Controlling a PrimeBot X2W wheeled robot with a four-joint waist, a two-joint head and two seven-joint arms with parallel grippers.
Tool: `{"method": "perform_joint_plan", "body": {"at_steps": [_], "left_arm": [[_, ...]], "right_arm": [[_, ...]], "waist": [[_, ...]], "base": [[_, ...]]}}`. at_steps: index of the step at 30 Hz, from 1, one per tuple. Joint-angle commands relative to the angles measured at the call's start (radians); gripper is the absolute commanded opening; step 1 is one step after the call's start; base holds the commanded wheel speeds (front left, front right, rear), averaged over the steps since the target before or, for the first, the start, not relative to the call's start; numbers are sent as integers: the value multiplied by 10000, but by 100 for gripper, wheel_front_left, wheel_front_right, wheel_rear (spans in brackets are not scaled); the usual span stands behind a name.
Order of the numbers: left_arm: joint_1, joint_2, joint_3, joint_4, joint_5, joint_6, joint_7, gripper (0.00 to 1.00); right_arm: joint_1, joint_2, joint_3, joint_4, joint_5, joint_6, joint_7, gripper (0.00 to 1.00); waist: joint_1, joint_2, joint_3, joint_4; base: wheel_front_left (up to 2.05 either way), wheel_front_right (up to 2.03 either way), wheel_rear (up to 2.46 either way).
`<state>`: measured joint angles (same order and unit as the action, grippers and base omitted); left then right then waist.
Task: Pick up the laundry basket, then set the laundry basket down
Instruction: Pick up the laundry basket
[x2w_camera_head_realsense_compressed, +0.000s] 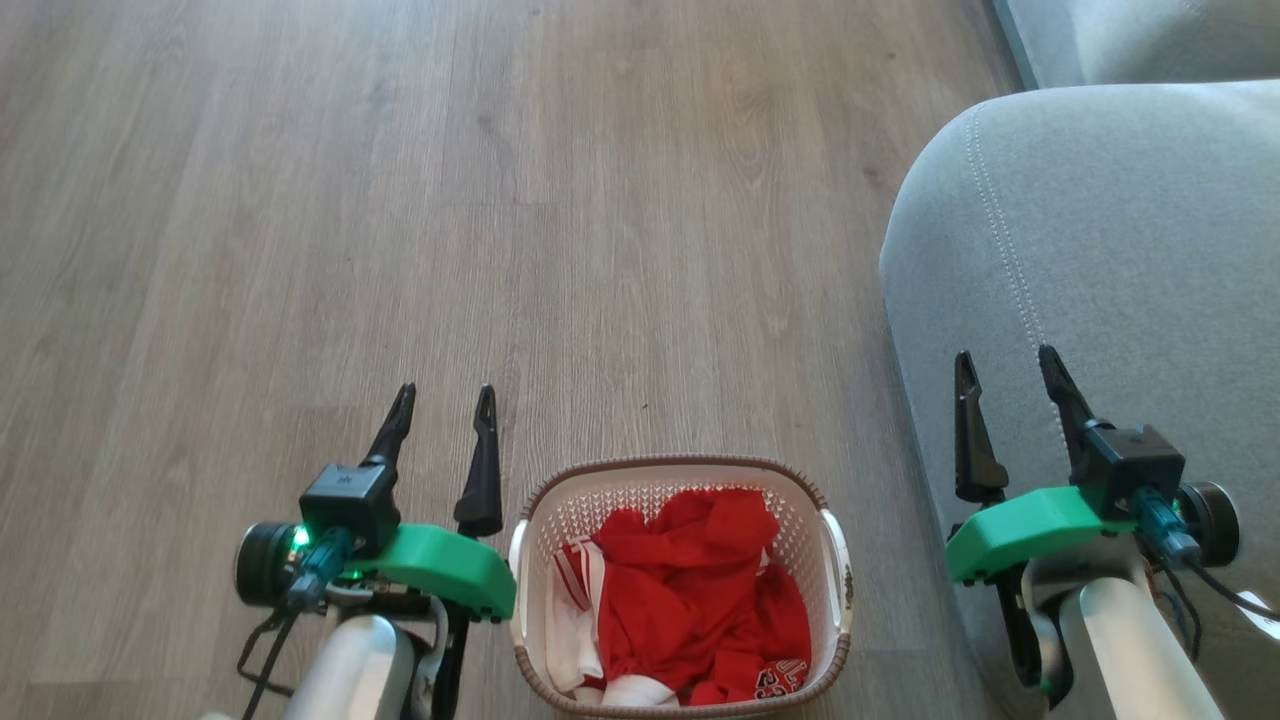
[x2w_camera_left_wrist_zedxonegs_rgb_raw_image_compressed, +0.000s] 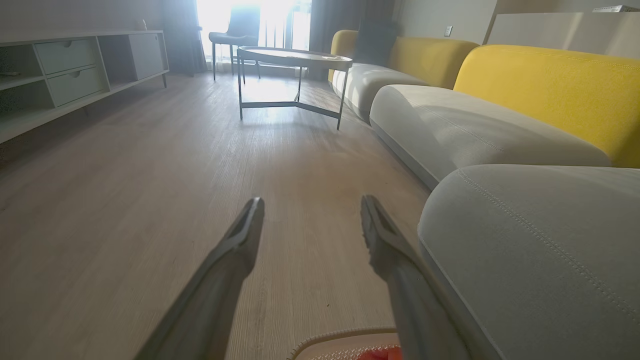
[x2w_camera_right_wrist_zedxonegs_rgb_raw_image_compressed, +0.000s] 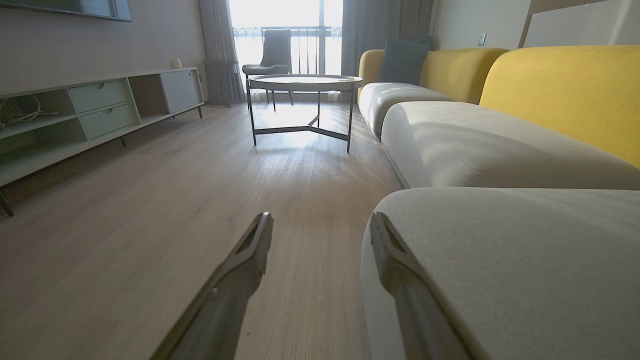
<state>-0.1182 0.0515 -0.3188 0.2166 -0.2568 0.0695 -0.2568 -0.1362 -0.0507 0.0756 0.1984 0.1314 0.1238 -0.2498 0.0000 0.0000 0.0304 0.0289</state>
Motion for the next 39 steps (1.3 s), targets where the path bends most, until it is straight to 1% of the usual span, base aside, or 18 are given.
{"method": "perform_joint_plan", "body": {"at_steps": [1, 11, 19, 22, 26, 30, 36, 39], "left_arm": [[-353, -12, 249, -241, -73, -39, -49, 100], [-513, -12, 94, 105, -293, -28, -49, 100], [-947, -12, -347, 1061, -468, -53, -49, 100], [-1340, -12, -595, 1723, -693, -106, -49, 100], [-2051, -12, -958, 2765, -927, -150, -49, 100], [-2787, -12, -1285, 3672, -1171, -164, -49, 100], [-3777, -12, -1983, 5283, -1390, -246, -49, 100], [-4261, -12, -2236, 5971, -1621, -270, -49, 100]], "right_arm": [[-371, 5, 249, -337, -63, 69, -120, 100], [-481, 5, 216, -269, -130, 69, -120, 100], [-822, 5, 320, 247, -129, 69, -120, 100], [-1157, -29, 316, 844, -67, 69, -120, 100], [-1775, -55, 381, 2050, 342, 69, -120, 100], [-2426, -191, 561, 3026, 500, 69, -120, 100], [-3325, -358, 1100, 4568, 852, 69, -118, 100], [-3799, -406, 1526, 5376, 1153, 69, 101, 100]], "waist": [[0, 0, 33, 0], [0, 0, 483, 30], [0, 0, 1338, 59], [0, 0, 1965, 67], [0, 0, 2848, 71], [0, 0, 3661, 88], [0, 0, 4615, 95], [0, 0, 5032, 85]], "base": [[0, 0, 0], [0, 0, 0], [0, 0, 0], [0, 0, 0], [0, 0, 0], [0, 0, 0], [0, 0, 0], [0, 0, 0]]}}
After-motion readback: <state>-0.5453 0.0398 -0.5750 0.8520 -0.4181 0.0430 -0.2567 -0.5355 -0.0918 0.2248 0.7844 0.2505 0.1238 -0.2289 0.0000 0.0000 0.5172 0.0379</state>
